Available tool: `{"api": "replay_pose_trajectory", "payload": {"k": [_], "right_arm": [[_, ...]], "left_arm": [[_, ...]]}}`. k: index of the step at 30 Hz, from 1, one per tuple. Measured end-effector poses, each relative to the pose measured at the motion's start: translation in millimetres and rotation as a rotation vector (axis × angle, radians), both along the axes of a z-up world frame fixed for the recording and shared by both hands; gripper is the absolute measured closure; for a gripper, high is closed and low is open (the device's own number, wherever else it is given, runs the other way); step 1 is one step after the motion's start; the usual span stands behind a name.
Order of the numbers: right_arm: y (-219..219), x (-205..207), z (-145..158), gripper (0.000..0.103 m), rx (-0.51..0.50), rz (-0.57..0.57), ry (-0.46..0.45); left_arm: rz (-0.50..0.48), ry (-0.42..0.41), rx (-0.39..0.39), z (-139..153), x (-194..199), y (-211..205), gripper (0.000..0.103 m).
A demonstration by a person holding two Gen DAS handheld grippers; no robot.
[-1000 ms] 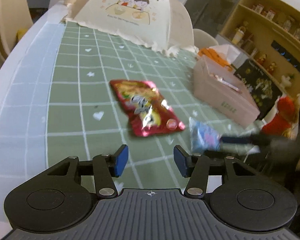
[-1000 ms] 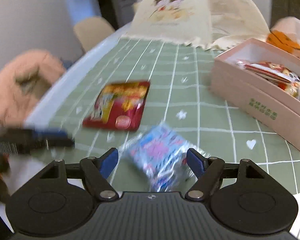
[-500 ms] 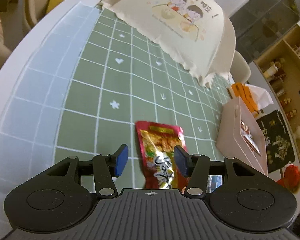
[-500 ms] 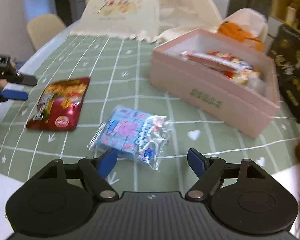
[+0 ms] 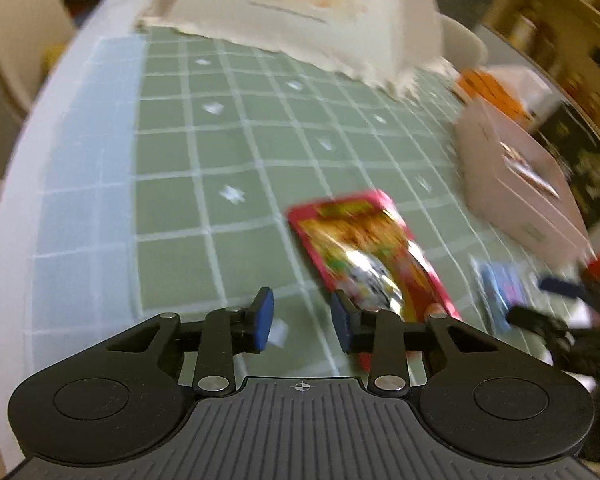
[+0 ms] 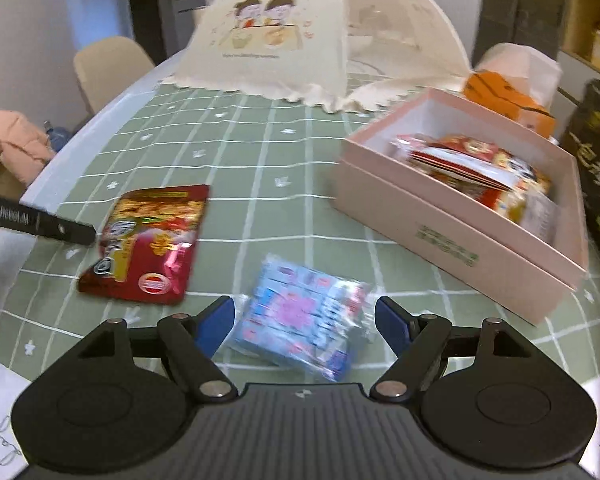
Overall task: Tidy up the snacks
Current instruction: 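Grasp the red spicy snack bag with the left gripper and lift it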
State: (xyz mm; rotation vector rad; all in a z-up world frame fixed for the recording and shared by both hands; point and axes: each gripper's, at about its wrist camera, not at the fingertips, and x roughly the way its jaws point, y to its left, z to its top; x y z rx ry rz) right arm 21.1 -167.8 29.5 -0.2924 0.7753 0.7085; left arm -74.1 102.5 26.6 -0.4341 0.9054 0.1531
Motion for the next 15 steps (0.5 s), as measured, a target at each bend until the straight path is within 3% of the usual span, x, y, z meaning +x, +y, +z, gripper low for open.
{"api": "replay_pose_trajectory", "payload": {"k": [5, 12, 15], "right_arm": [[24, -6, 1, 0.025, -0.016, 0.069, -0.028], [49, 11, -4, 0.025, -0.009, 0.036, -0.039], [65, 17, -13, 0.027, -0.044, 0.027, -0.021]], "left_arm": [[-0.071, -0.004, -0.146, -3, -9, -4, 0.067], [0.098, -0.088, -0.379, -3, -9, 25, 0.067], [0.095, -0.063, -0.377, -6, 4, 23, 0.067]]}}
